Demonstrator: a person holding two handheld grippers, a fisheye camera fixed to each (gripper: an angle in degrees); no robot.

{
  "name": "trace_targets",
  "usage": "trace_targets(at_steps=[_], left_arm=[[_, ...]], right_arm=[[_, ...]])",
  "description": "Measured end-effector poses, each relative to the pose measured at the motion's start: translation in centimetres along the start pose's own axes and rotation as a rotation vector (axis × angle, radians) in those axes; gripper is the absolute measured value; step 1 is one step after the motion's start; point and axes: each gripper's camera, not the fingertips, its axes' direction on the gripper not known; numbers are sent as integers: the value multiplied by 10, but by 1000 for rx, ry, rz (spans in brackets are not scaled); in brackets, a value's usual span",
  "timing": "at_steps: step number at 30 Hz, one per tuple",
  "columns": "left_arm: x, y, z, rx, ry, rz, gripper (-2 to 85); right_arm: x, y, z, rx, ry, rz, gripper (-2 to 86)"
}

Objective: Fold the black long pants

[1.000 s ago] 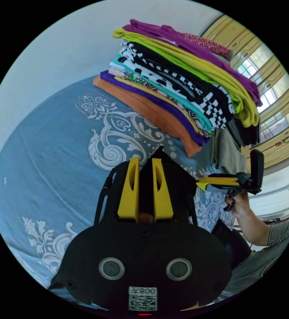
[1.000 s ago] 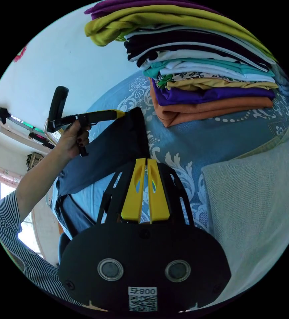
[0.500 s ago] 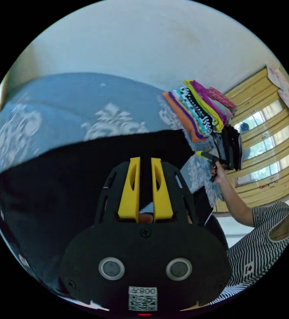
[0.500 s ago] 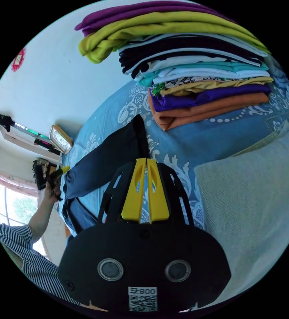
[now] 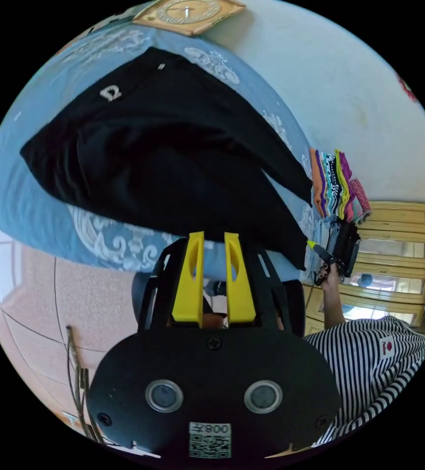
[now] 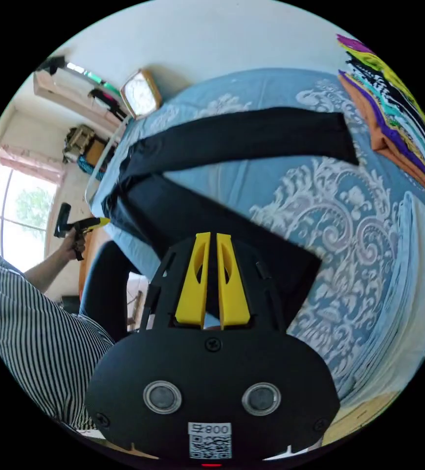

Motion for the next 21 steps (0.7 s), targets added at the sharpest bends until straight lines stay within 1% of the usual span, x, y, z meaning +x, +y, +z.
trace_targets(at_steps=[3,5,7,11,13,17,21], left_arm=[[-32,44,3,-59,28,-28,77],[-52,66,7,-72,106,-69,77],[-68,77,10,-71,155,-113,76],[-109,102,11,-25,306,-241,62],[-122,113,9,4,345,-277,48],[-137,132,-2,43,359,-316,24],[-138,146,-22,51,368,-314,15]], right_arm=[[-35,29,14,-93,3,-25,45],[-54,42,18,-140,50,-55,51],[-84,51,18,-157,162,-135,55],[-117,55,26,-179,280,-232,60],[-128,56,38,-220,354,-269,59],[-138,61,43,-236,393,-292,55],[-141,70,37,-230,414,-265,14]])
